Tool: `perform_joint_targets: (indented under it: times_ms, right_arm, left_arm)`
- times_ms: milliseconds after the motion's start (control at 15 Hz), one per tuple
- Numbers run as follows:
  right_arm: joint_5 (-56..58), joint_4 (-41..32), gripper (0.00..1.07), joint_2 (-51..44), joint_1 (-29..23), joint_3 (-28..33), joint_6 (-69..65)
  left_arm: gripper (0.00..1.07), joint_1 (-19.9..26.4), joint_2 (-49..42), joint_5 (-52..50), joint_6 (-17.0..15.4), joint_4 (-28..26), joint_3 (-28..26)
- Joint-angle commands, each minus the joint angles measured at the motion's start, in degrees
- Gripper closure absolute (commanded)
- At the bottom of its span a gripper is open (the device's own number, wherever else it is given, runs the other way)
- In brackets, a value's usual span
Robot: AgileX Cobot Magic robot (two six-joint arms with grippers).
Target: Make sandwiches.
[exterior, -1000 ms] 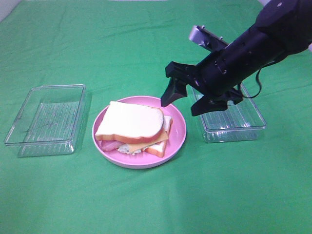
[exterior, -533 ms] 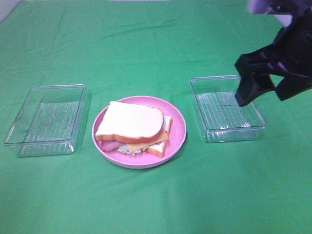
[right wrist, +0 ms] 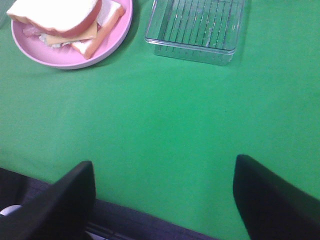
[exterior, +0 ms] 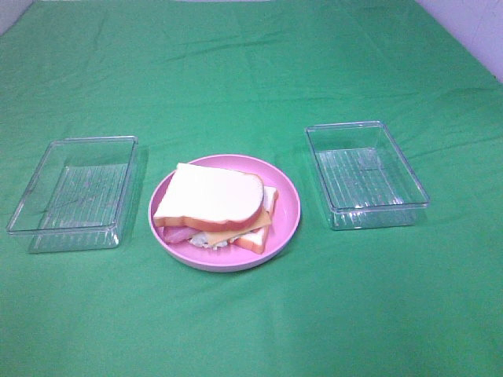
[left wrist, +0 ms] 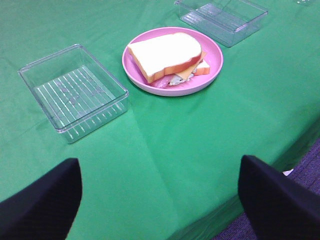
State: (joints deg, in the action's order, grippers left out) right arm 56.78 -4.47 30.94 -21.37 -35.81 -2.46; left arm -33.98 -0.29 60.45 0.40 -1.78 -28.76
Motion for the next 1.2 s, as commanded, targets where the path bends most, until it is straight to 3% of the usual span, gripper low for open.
perform_joint_targets:
  times_ms: [67, 467, 1200]
  right_arm:
    - [2.86, 0.52, 0.35, -8.59, -0.11, 2.86, 2.46]
    - [3.95, -0.29, 0.35, -26.64, -0.11, 6.88, 6.82]
    - [4.01, -0.46, 0.35, -27.67, -0.11, 6.88, 7.10]
  left_arm:
    - [0.26, -0.23, -1.15, -0.52, 0.23, -0.40, 0.11]
    - [0.26, -0.23, -1.15, -0.52, 0.34, -0.40, 0.11]
    - [0.26, 0.86, -1.15, -0.52, 0.23, -0.34, 0.11]
